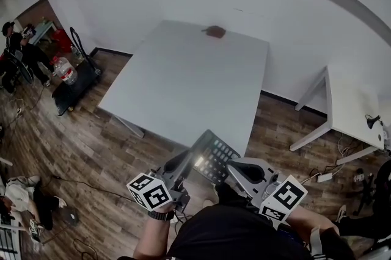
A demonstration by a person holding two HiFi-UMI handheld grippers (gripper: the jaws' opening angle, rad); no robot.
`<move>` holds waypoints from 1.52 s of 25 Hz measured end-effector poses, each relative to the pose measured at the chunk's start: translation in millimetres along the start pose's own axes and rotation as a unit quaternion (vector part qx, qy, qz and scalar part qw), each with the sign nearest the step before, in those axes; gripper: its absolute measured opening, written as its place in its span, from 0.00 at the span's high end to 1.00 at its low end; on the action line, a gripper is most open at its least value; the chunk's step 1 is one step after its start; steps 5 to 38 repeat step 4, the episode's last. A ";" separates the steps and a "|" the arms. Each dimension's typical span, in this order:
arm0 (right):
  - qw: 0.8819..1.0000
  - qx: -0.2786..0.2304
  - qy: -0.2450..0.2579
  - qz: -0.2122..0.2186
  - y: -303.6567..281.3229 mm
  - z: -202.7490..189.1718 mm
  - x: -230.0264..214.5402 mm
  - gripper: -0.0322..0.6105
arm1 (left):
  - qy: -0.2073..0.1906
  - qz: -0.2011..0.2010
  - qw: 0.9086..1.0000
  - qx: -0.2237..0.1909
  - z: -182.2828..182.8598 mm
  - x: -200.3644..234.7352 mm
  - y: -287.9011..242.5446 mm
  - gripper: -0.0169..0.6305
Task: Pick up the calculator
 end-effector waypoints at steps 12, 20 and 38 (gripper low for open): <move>1.000 0.007 0.005 0.001 3.8 -1.2 5.3 0.93 | 0.004 -0.001 1.000 -0.005 -5.0 -3.3 1.9 0.91; 1.000 0.007 0.005 0.001 3.8 -1.2 5.3 0.93 | 0.004 -0.001 1.000 -0.005 -5.0 -3.3 1.9 0.91; 1.000 0.007 0.005 0.001 3.8 -1.2 5.3 0.93 | 0.004 -0.001 1.000 -0.005 -5.0 -3.3 1.9 0.91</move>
Point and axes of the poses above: the fingertips, and each gripper's own axes: y backward along the fingers, x to its left, z out of its top, the point moved 4 cm from there along y, backward along the fingers, and after that the axes turned 4 degrees about x, right-handed, at the moved point
